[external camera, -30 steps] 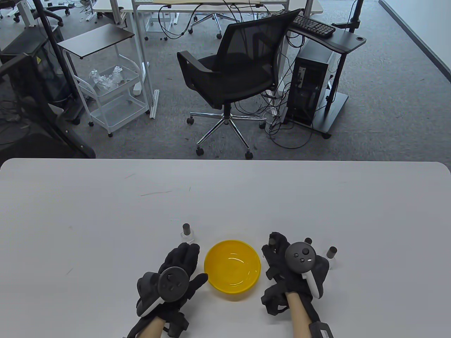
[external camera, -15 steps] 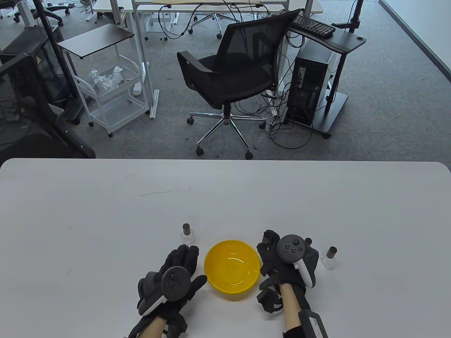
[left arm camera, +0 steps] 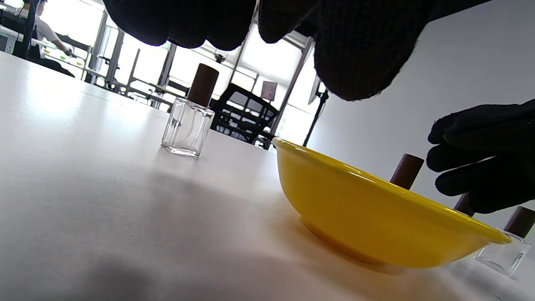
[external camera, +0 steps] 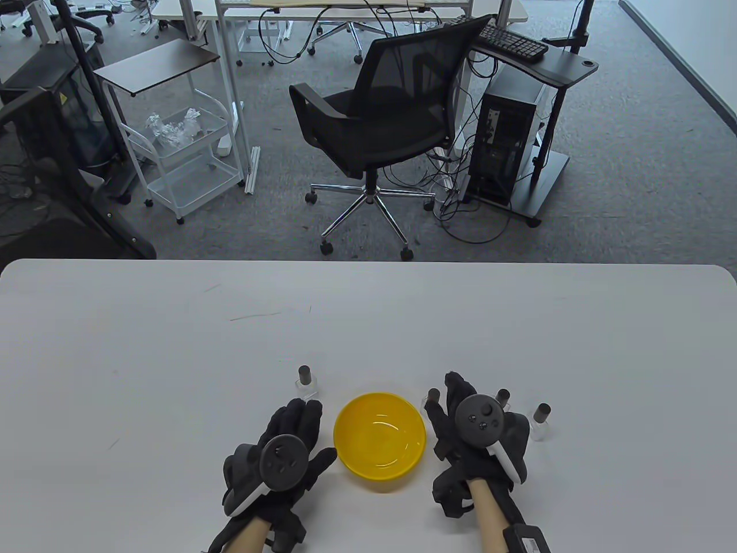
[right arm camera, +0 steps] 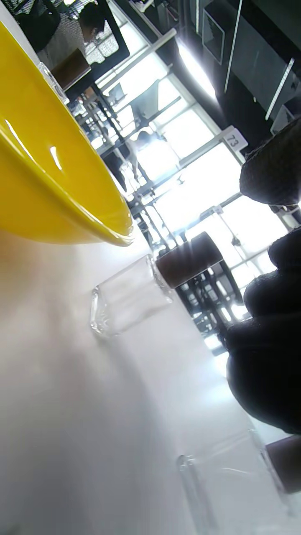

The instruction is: Assemble perfume bottles from components

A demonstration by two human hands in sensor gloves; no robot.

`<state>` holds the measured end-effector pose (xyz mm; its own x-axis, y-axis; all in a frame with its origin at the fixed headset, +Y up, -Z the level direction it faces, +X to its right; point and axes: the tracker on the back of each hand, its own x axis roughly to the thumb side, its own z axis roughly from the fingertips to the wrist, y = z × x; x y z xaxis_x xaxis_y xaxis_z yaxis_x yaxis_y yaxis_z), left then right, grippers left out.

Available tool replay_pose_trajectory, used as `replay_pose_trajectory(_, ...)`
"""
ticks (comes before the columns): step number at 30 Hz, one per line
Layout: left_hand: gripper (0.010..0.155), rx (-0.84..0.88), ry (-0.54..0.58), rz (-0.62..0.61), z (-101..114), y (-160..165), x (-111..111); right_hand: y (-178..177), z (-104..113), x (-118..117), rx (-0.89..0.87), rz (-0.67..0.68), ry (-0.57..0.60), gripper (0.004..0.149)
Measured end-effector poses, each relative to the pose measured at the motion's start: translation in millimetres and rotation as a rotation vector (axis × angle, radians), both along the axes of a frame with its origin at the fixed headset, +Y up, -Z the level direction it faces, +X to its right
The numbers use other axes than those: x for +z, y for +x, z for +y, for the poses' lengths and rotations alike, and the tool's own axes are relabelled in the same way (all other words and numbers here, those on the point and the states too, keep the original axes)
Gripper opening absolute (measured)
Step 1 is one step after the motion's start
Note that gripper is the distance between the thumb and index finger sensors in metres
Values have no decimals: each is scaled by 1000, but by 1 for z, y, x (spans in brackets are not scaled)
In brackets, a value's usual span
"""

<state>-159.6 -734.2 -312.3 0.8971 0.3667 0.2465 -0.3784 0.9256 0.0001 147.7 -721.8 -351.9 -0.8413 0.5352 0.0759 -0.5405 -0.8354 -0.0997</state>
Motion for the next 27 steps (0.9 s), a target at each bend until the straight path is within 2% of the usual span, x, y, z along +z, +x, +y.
replay_pose_trajectory(5,80,-8,-2,1,0,0,0,1,13,20,120,43,71,64)
replay_pose_trajectory(10,80,2,2,6,2,-1,1,2,12,37,253,55,121,65)
replay_pose_trajectory(15,80,3,-5,19,2,-3,0,3,0,46,332,54,123,68)
replay_pose_trajectory(22,82,-17,-29,30,1,-4,1,6,-26,49,374,58,49,71)
replay_pose_trajectory(27,83,-51,-61,35,-3,-3,0,9,-35,50,321,60,5,73)
